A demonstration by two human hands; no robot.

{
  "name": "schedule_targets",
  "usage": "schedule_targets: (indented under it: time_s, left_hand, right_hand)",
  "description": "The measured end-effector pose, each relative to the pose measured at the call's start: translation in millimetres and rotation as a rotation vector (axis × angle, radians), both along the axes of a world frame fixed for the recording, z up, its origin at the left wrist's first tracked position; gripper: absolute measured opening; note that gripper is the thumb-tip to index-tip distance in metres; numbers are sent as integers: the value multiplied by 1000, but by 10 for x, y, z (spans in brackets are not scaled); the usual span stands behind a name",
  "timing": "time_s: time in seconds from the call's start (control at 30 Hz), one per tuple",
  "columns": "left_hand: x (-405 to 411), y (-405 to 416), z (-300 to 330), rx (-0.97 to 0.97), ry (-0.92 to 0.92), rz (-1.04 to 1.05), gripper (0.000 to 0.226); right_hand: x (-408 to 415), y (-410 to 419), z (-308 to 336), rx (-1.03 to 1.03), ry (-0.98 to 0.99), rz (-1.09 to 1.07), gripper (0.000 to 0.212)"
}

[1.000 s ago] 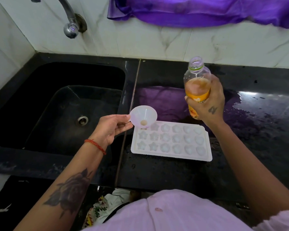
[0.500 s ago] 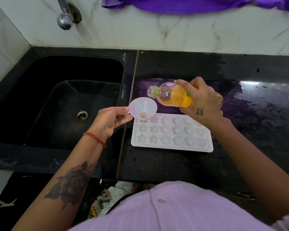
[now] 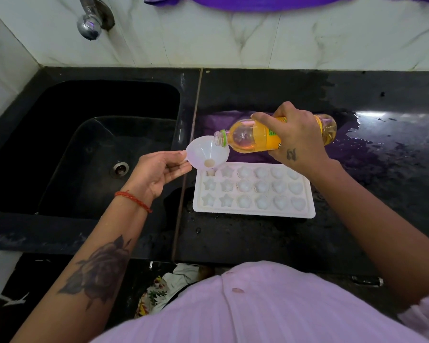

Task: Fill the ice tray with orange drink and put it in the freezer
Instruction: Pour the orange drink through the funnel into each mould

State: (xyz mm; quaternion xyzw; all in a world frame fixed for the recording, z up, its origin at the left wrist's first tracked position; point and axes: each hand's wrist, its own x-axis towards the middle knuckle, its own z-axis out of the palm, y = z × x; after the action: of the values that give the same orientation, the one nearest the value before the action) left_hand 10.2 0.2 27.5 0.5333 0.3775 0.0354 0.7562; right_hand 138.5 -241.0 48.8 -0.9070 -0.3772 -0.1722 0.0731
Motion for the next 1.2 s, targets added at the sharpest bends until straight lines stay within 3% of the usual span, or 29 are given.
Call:
schedule_targets:
  time_s: [0.3, 0.83, 1.2]
  left_hand:
    - [7, -25, 17, 4, 8, 3, 4]
    - [15, -82, 125, 27, -44, -20, 6]
    - [132, -313, 126, 46, 6, -32, 3]
  right_hand:
    - [7, 20, 21, -32, 13, -2, 68]
    - [-64, -172, -81, 225, 176, -74, 78]
    - [-138, -351, -60, 118, 107, -114, 76]
